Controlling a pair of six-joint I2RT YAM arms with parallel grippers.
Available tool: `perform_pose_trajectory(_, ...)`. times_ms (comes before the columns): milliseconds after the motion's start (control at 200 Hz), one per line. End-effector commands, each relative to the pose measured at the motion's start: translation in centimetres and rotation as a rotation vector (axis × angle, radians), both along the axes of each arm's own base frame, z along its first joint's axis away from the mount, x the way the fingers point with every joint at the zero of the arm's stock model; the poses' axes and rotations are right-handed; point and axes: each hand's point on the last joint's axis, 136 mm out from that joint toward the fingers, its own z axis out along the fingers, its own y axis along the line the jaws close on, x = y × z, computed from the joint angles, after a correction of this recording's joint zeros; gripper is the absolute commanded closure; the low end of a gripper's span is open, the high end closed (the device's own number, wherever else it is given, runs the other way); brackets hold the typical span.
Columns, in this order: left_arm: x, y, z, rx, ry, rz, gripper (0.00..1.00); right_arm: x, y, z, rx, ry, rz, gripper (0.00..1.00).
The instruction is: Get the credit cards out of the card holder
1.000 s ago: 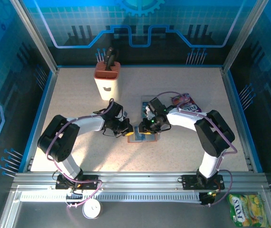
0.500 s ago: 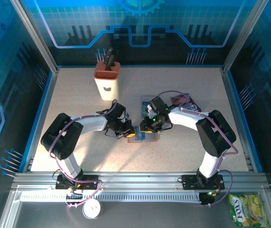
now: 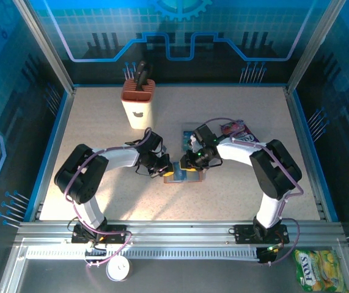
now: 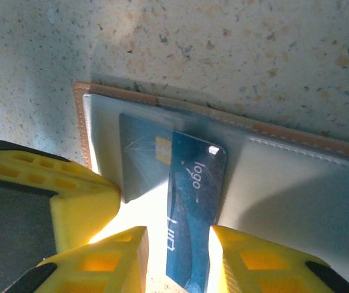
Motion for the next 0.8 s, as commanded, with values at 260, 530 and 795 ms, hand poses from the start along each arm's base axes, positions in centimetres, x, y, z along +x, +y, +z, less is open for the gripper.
perform_pose_trajectory(260,-0.6,0.8,-1.1,0.053,0.033,-0.008,1.0,-0.8,0.4,-1.2,0.066,0.06,-0.013,0.68)
perform_pose_trajectory(530,-0.6,0.8,-1.2,0.055,0.035,-0.008,1.0,-1.2,-0.8,-1.9,0.003,0.066,-0.02,0.67)
perform_pose_trajectory(795,-0.7,0.8,-1.3,0.055,0.041,-0.008,1.0,-0.9,0.7,-0.8,0.143,0.06,-0.044,0.71)
